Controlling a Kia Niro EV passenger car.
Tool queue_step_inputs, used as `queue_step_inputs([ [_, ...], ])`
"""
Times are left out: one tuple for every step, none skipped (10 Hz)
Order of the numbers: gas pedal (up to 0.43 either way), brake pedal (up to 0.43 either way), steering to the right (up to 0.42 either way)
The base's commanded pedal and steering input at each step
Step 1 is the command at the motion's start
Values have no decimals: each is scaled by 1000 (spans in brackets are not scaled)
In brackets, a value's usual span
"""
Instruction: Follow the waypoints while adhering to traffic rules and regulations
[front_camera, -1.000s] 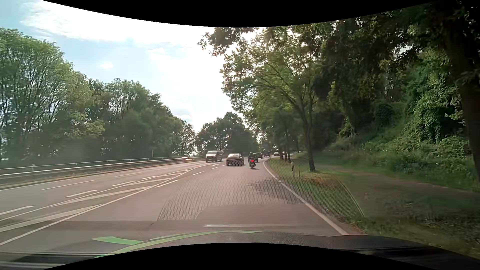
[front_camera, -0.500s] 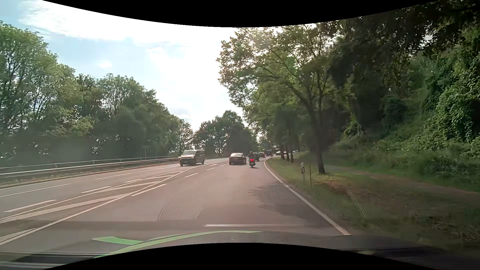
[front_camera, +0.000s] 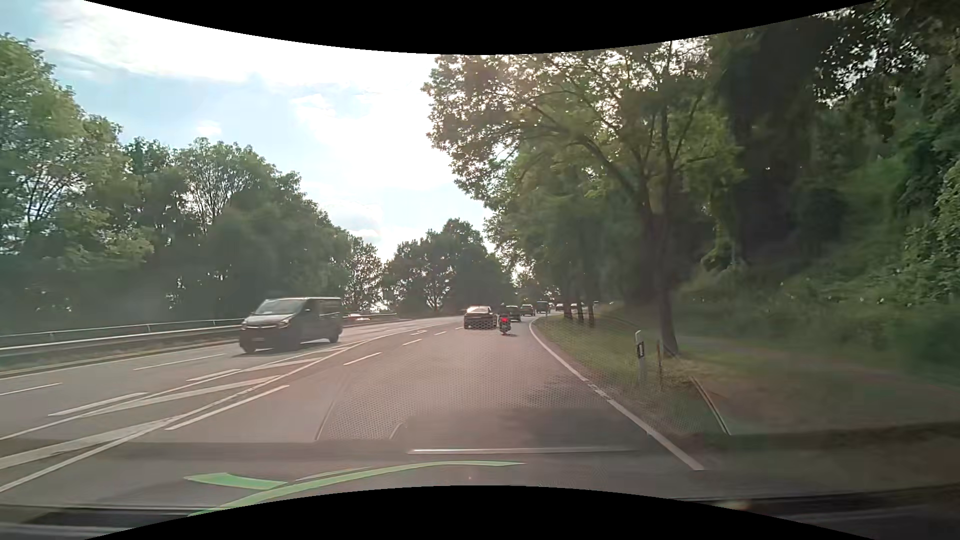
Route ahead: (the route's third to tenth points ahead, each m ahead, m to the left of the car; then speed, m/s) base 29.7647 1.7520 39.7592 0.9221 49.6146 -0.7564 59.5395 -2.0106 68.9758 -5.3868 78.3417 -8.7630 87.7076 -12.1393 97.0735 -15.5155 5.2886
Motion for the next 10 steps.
queue_step_inputs([
  [197,0,6],
  [197,0,6],
  [197,0,7],
  [197,0,8],
  [197,0,8],
  [197,0,9],
  [197,0,9],
  [197,0,10],
  [197,0,13],
  [197,0,16],
])
